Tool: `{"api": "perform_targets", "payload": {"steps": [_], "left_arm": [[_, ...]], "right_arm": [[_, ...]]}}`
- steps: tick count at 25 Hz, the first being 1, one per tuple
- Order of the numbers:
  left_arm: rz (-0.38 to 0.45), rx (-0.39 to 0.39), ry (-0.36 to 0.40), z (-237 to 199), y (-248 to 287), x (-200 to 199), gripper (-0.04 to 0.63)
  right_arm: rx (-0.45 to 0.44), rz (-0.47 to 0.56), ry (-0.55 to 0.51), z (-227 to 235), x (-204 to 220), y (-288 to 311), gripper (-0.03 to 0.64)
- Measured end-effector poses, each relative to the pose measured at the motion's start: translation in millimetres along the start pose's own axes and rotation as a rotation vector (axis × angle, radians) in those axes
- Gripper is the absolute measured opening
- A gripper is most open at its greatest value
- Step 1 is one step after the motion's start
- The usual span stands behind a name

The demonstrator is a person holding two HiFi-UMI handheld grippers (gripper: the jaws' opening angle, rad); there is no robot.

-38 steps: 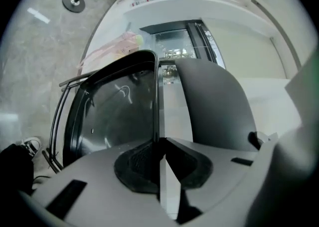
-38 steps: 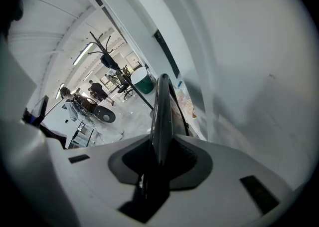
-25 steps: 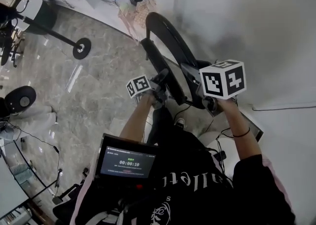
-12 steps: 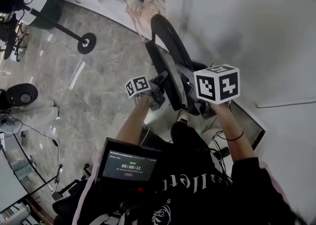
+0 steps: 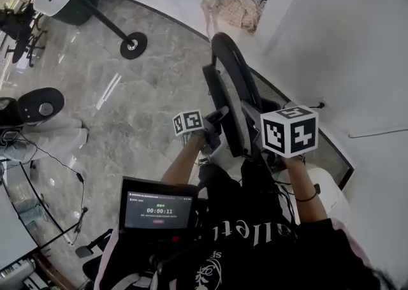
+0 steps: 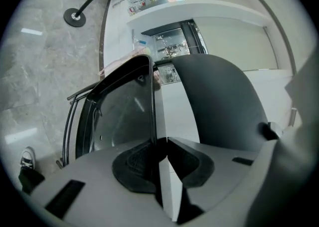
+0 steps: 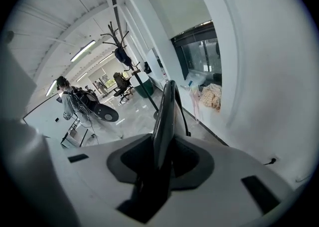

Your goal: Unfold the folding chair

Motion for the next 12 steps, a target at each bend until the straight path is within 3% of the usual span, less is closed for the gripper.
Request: {"api": "perform_targets", "payload": {"steps": [7,12], "left_arm": [[-0.009,-0.033,0.016,-43.6,-126.9,-24.6,0.072],[0.018,-0.031,0.04,-63.9,-201.9,-41.1,0.074]], "right_arm": [[-0.011,-0.027,0.038,-113.3,29.4,48.1,0.114],[-0.083,-0.043,0.06,-175.5,38.6,73.3,0.114]]}}
Point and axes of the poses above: the fingertips, and each gripper's own axes: y forward along the fingers, z to its right, x out of its underside, the point moved 5 cm from there along -y, backward along the fingers, and after that the axes turned 3 degrees about x, right-handed, at the moved point
